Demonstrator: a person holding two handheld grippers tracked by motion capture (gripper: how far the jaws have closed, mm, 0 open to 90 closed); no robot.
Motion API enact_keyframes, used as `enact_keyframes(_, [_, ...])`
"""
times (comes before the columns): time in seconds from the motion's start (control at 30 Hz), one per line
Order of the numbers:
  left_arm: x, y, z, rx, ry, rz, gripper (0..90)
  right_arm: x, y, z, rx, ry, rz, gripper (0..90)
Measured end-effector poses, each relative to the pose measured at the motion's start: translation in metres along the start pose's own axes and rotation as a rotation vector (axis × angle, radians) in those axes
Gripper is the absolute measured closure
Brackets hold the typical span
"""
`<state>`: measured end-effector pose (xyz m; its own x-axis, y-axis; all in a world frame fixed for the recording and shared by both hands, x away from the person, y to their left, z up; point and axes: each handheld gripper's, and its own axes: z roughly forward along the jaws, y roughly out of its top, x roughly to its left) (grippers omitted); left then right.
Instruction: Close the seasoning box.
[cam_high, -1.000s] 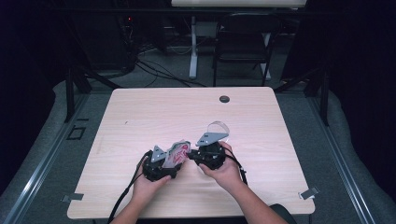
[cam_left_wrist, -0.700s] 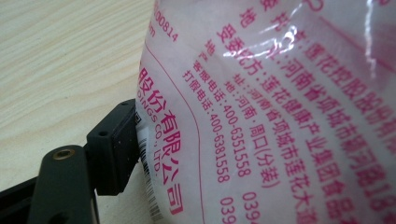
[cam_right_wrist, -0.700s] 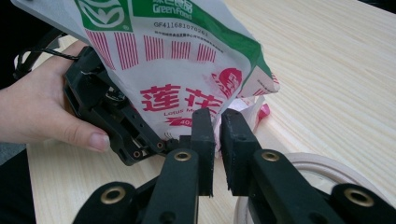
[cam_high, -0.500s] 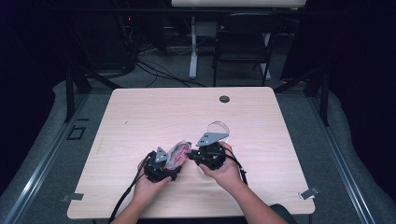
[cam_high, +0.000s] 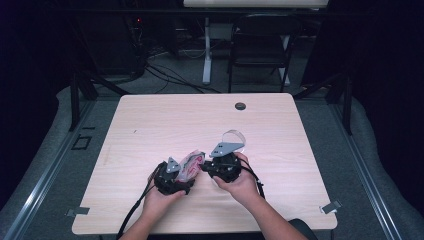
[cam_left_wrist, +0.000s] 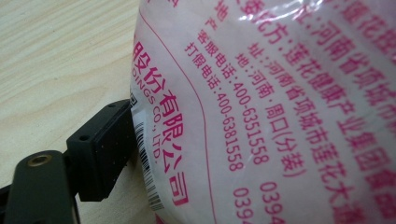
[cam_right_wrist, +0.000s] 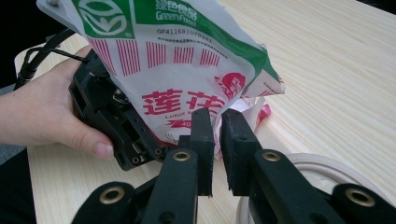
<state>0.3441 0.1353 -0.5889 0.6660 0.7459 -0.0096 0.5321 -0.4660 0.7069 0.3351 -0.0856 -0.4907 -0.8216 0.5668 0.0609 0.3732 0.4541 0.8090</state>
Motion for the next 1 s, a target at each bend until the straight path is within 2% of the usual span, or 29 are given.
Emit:
enact_keyframes(0.17, [0.0, -0.001, -0.001, -0.01, -0.006, -0.001, 19.3, 0.0, 0.0, 0.0, 0.002, 0.0, -0.001, 82.9])
enact_keyframes(0.5, [0.0, -0.002, -0.004, -0.034, 0.009, 0.003, 41.8, -0.001, 0.0, -0.003, -0.01, -0.003, 0.002, 82.4])
enact_keyframes(0.77, [-0.003, -0.003, -0.006, -0.056, 0.044, 0.035, 50.8, -0.001, 0.0, -0.004, -0.01, -0.007, 0.003, 82.5])
enact_keyframes(1.0, [-0.001, 0.0, -0.011, -0.061, 0.037, 0.051, 58.5, -0.001, 0.0, -0.004, -0.012, -0.002, 0.001, 82.8])
